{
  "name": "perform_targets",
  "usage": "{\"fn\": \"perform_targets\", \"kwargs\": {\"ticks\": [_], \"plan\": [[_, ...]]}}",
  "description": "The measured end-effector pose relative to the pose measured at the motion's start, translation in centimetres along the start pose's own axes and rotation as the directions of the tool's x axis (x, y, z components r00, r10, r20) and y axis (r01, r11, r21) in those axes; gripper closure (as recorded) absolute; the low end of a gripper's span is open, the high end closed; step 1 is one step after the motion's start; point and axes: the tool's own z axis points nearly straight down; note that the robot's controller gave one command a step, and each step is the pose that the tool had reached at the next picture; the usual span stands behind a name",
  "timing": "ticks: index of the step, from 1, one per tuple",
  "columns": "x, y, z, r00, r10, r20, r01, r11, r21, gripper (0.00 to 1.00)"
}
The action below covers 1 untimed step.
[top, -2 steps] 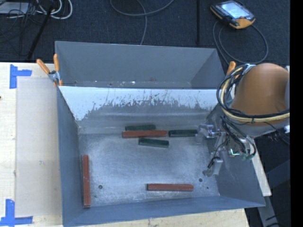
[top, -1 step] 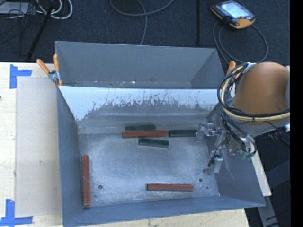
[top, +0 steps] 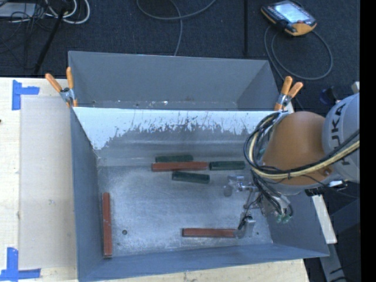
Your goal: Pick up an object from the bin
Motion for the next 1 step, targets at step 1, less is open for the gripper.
{"fn": "perform_targets", "kwargs": {"ticks": [1], "plan": [[1.73,1.86,1.58,0.999,-0.043,-0.010,0.043,0.999,-0.001,0.00]]}}
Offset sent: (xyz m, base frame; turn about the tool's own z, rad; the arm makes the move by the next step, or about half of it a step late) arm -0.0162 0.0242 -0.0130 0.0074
